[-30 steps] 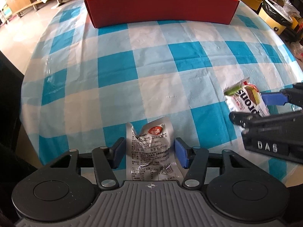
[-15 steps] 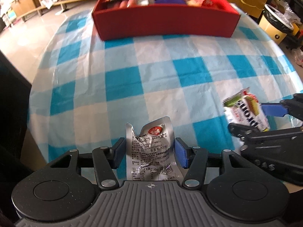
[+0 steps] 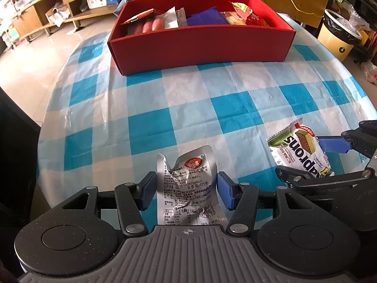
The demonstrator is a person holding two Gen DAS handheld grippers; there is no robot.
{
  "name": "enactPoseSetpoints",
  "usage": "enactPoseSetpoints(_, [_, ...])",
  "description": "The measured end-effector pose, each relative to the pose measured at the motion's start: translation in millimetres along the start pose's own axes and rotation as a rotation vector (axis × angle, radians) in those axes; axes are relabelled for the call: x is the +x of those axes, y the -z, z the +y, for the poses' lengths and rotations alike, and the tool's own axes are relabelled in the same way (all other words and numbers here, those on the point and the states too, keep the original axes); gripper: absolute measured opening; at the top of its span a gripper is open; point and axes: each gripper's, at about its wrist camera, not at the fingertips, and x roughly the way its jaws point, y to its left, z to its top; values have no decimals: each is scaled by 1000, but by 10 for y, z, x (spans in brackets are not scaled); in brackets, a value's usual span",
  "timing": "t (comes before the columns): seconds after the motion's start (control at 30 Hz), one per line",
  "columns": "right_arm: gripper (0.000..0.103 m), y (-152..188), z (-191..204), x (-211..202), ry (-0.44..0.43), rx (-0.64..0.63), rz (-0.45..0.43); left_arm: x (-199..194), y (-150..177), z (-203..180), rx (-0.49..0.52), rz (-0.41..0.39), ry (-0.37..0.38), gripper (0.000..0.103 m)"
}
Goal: Organize snacks
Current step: 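Lift and carry the silver sachet and Kaprons pack with both grippers toward the box, then lower the silver sachet and Kaprons pack into the box and open both grippers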
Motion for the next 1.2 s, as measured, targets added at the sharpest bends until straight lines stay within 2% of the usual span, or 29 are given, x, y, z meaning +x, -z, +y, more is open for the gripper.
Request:
enactPoseSetpoints(0.6, [53, -107, -100, -121, 7, 42, -59, -79, -214, 29, -20, -47, 19, 63])
enactPoseSetpoints(0.77, [53, -174, -99, -204, 9, 40, -100, -140, -306, -3, -15, -77, 29, 63])
enactPoseSetpoints(1.0, [53, -327, -365, -321, 20, 123, -164, -249, -570, 39, -46, -137, 54, 63])
enactPoseSetpoints(1.2, [53, -633, -658, -353, 43, 196, -215, -263, -972, 80, -79, -188, 58, 63])
